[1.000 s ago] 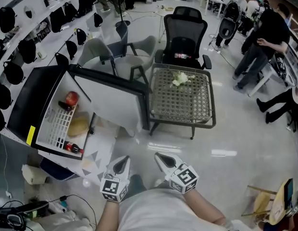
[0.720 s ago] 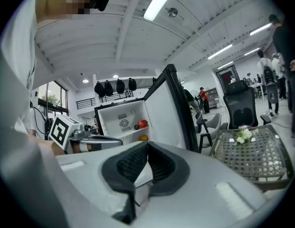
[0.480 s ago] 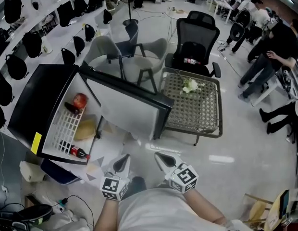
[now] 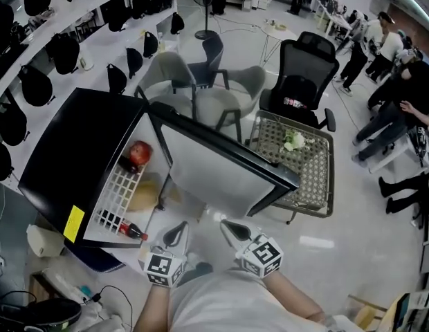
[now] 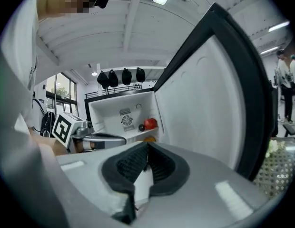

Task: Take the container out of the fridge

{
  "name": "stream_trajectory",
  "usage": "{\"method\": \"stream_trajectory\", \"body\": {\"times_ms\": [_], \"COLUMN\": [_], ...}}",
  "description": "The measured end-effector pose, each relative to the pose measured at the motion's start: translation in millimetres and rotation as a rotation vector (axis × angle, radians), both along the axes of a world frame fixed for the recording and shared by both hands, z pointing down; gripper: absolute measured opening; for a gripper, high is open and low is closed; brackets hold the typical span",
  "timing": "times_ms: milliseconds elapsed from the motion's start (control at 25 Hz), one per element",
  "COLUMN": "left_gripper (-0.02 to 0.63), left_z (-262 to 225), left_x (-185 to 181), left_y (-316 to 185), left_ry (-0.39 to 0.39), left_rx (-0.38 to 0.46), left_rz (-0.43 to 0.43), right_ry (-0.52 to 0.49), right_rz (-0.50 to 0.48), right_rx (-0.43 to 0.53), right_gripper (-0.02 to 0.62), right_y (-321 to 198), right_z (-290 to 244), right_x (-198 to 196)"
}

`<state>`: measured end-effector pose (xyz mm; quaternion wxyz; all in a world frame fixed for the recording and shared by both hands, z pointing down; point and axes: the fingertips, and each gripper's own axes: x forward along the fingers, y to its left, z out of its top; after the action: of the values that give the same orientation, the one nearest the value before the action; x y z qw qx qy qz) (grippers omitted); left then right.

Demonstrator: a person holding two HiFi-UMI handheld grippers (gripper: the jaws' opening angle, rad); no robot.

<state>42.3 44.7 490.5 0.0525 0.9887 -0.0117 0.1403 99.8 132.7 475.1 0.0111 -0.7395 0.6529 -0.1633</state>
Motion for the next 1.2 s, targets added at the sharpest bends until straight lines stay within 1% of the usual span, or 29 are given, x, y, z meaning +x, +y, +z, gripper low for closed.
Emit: {"method": "stream_trajectory", "body": {"times_ms": [320,680,800,1000,1200], "left_gripper": [0.009,0.009,0.008,0.009,0.009], "left_z": [14.0,23.2,24.1,26.3,31.7], "left_x": [-17.3,-38.1,-42.1,-51.4,-66.5], "left_y": [-57.5,-78.8,-84.4,-93.5,-103.8], "left_ry": [-0.011,-0.031,-0.038,-0.052,-0.073], "left_rx": [-0.021,-0.041,-0.046,-0.054,-0.060], "left_rz": [-0.025,-0.099,-0.151,-0.268,-0.377], "right_ry": [0.024,0.039,0.028,0.032,0.049], "right_rz": [-0.055,-0.196,-0.253,-0.379,-0.482], "right_rx": [-0.036,-0.077,-0.083,-0.102,-0.120], "right_gripper": [0.003,0.003,0.003,0.003,0.003], "right_y": [-73.1,-123.7,-137.2,-158.4,-177.8], "right_z": [10.0,18.6,20.3,27.0,38.4], "right_x": [-11.4,-31.8,-33.2,-37.7,-43.7]}}
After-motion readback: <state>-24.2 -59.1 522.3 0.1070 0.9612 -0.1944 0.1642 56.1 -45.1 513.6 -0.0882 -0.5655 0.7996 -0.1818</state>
